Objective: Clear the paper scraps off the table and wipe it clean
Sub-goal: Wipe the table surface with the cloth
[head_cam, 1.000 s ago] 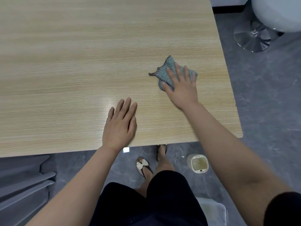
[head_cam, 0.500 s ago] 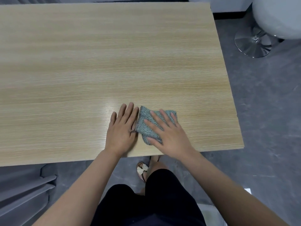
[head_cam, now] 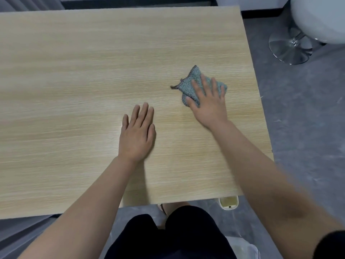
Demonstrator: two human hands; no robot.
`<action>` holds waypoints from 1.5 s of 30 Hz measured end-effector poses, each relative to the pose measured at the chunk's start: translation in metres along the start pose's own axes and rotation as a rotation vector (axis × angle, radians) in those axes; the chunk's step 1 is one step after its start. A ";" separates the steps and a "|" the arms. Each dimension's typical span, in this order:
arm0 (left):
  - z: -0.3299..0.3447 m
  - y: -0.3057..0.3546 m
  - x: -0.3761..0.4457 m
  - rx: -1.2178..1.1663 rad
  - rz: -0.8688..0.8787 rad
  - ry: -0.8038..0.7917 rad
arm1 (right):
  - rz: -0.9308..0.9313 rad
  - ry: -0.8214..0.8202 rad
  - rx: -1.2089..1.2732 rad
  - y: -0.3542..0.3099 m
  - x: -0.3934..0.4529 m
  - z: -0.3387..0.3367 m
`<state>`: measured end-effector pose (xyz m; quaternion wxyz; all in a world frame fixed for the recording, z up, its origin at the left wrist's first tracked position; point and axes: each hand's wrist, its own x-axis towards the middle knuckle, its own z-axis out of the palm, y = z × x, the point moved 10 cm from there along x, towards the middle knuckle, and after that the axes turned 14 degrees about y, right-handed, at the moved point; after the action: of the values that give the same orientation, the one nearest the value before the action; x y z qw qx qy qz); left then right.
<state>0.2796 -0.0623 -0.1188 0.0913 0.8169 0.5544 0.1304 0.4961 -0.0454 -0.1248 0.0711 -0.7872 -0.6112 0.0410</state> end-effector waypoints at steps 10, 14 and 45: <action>0.000 -0.001 -0.001 0.010 0.002 -0.004 | -0.537 -0.043 0.054 -0.074 -0.125 -0.002; -0.001 -0.002 0.000 0.020 -0.010 -0.010 | -0.554 -0.091 0.028 -0.068 -0.086 0.003; -0.001 -0.015 0.059 0.024 -0.039 -0.034 | -0.062 0.047 0.010 -0.002 0.080 -0.005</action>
<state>0.2865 -0.0019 -0.1154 0.0935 0.8091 0.5700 0.1081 0.5149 0.0319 -0.1179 0.0907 -0.7684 -0.6331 0.0233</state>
